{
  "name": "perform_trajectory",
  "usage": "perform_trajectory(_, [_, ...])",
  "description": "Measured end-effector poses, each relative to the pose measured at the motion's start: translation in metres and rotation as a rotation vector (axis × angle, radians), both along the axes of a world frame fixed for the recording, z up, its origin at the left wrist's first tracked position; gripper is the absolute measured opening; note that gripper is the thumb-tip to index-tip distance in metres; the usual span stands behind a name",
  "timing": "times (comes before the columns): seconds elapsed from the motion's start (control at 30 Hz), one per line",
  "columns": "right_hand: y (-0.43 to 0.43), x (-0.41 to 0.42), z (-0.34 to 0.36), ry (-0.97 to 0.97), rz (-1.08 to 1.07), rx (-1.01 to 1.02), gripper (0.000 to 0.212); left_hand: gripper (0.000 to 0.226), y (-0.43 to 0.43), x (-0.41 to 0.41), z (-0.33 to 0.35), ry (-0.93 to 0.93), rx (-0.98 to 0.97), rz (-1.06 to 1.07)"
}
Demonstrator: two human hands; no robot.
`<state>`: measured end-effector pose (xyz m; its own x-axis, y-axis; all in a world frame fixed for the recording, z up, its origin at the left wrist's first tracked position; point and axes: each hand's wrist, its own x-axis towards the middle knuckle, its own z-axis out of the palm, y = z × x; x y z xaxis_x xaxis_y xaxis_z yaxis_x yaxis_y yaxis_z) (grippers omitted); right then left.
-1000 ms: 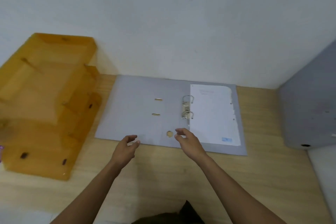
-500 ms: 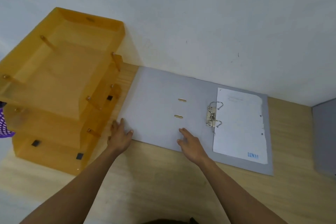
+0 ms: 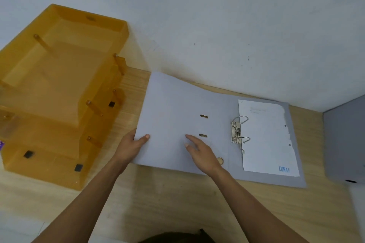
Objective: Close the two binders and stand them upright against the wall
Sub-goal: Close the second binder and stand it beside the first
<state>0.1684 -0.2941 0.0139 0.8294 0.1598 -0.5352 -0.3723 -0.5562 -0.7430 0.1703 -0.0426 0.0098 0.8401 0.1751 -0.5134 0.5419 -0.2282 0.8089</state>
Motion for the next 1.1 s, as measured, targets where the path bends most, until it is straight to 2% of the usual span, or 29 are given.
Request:
perform_trajectory(0.1, [0.008, 0.004, 0.016, 0.013, 0.013, 0.061, 0.048, 0.037, -0.009, 0.003, 0.024, -0.046, -0.086, -0.051])
perform_trajectory(0.2, [0.014, 0.006, 0.038, -0.028, 0.024, 0.108, 0.051, 0.042, -0.015, -0.001, 0.048, -0.11, -0.063, -0.104])
perform_trajectory(0.33, [0.023, 0.01, 0.066, -0.092, 0.048, 0.194, 0.055, 0.025, -0.016, -0.006, 0.085, -0.164, 0.019, -0.154])
perform_trajectory(0.43, [0.028, 0.009, 0.082, -0.16, 0.041, 0.237, 0.056, 0.027, -0.03, -0.01, 0.114, -0.204, 0.04, -0.241])
perform_trajectory(0.53, [0.024, 0.007, 0.094, -0.215, 0.008, 0.289, 0.056, 0.027, -0.057, -0.018, 0.124, -0.17, -0.171, -0.27])
perform_trajectory(0.63, [0.009, 0.004, 0.105, -0.228, -0.066, 0.335, 0.059, 0.053, -0.094, -0.024, 0.13, -0.118, -0.412, -0.278])
perform_trajectory(0.77, [-0.022, -0.001, 0.123, -0.251, -0.213, 0.363, 0.063, 0.062, -0.154, -0.024, 0.139, -0.132, -0.463, -0.395])
perform_trajectory(0.93, [-0.073, 0.0, 0.135, -0.255, -0.368, 0.336, 0.062, 0.066, -0.211, -0.019, 0.127, -0.172, -0.336, -0.445])
perform_trajectory(1.0, [-0.098, 0.001, 0.14, -0.261, -0.37, 0.329, 0.054, 0.065, -0.227, -0.017, 0.112, -0.197, -0.338, -0.478])
perform_trajectory(1.1, [-0.139, 0.001, 0.14, -0.274, -0.348, 0.253, 0.044, 0.066, -0.252, -0.005, 0.082, -0.143, -0.036, -0.568])
